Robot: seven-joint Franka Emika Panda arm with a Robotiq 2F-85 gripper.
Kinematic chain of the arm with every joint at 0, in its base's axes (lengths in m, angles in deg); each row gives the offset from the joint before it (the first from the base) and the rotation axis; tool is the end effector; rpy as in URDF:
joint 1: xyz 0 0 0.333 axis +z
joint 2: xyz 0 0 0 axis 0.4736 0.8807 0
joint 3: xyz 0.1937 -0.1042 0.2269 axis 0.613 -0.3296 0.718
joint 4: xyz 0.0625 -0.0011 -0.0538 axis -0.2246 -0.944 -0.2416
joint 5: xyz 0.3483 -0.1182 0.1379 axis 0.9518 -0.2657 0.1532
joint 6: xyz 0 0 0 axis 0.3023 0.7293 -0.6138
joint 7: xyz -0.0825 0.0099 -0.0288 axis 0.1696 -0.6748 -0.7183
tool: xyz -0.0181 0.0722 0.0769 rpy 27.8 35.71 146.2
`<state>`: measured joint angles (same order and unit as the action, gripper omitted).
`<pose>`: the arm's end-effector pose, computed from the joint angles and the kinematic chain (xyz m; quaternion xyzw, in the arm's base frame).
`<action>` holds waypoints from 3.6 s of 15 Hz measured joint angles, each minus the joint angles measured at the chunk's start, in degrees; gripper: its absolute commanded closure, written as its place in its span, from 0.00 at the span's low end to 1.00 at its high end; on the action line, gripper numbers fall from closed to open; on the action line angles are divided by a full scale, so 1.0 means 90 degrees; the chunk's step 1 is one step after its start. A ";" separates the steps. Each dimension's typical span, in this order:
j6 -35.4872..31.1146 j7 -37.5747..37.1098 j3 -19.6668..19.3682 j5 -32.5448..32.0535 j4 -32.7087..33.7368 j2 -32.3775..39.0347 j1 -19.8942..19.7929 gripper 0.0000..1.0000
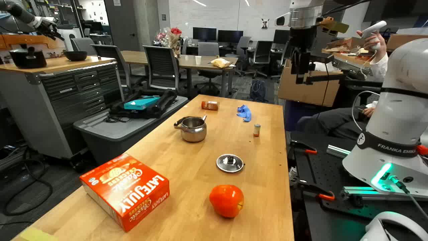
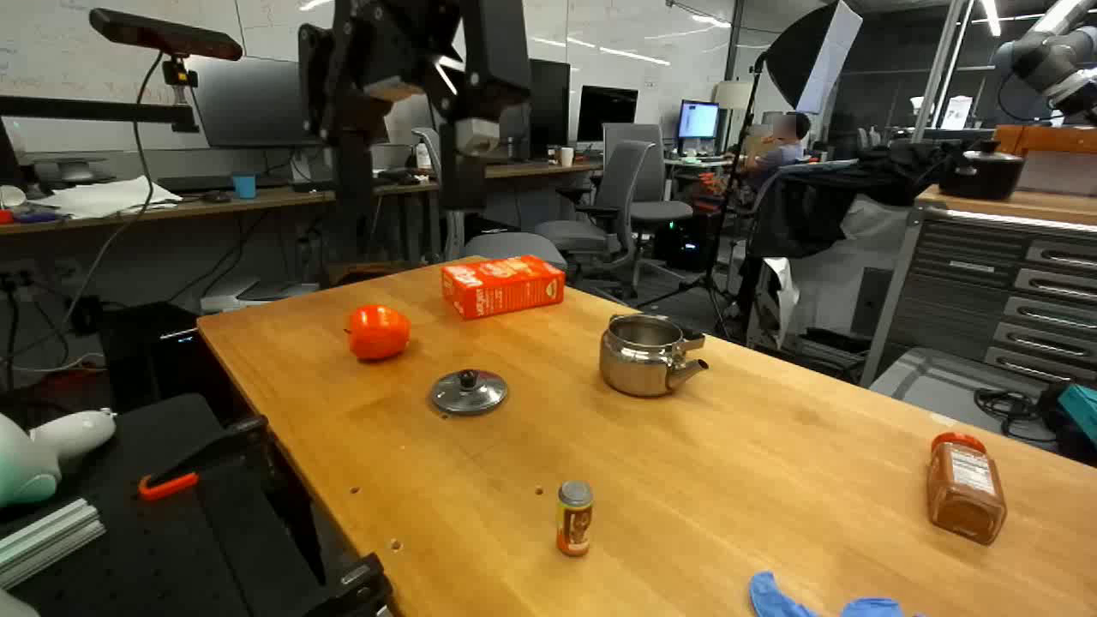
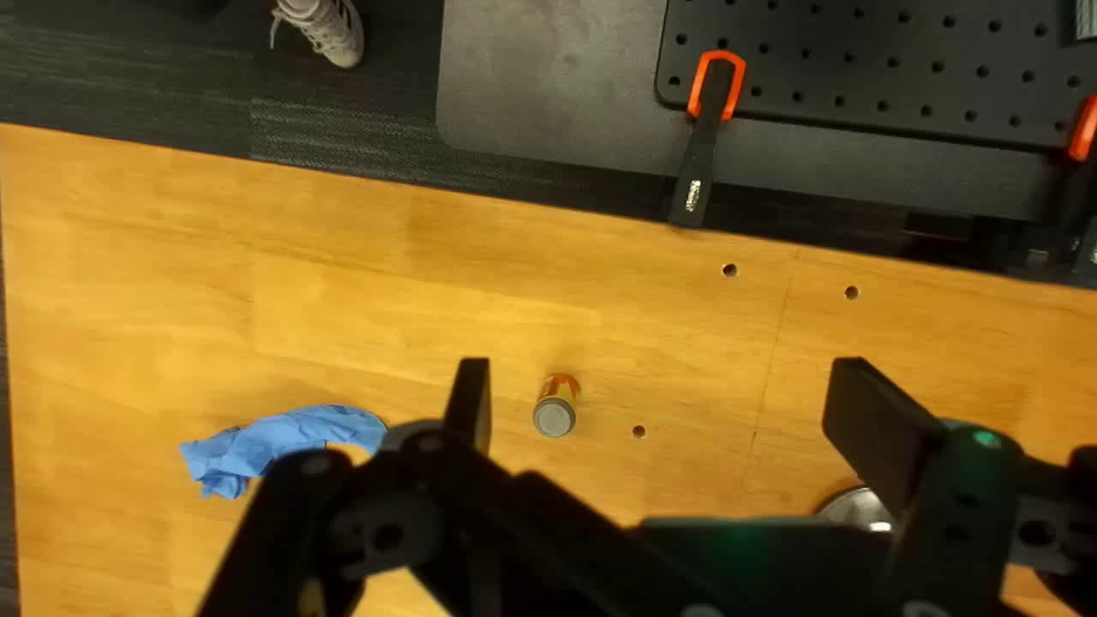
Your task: Pick up the lid on the table and put it on the kettle
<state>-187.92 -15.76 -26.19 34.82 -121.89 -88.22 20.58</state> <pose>0.2876 -0.0873 0.4063 0.9906 0.0749 -0.0655 0.0936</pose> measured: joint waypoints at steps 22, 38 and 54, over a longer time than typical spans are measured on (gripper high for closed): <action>0.0002 0.0000 0.0000 0.0000 0.0000 0.0024 0.0000 0.00; -0.0045 -0.0059 -0.0025 0.0069 0.0022 0.0029 0.0002 0.00; -0.2171 -0.0348 0.0119 0.1518 0.0070 0.1052 0.0839 0.00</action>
<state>-207.46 -18.89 -25.12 48.49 -121.26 -78.75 28.13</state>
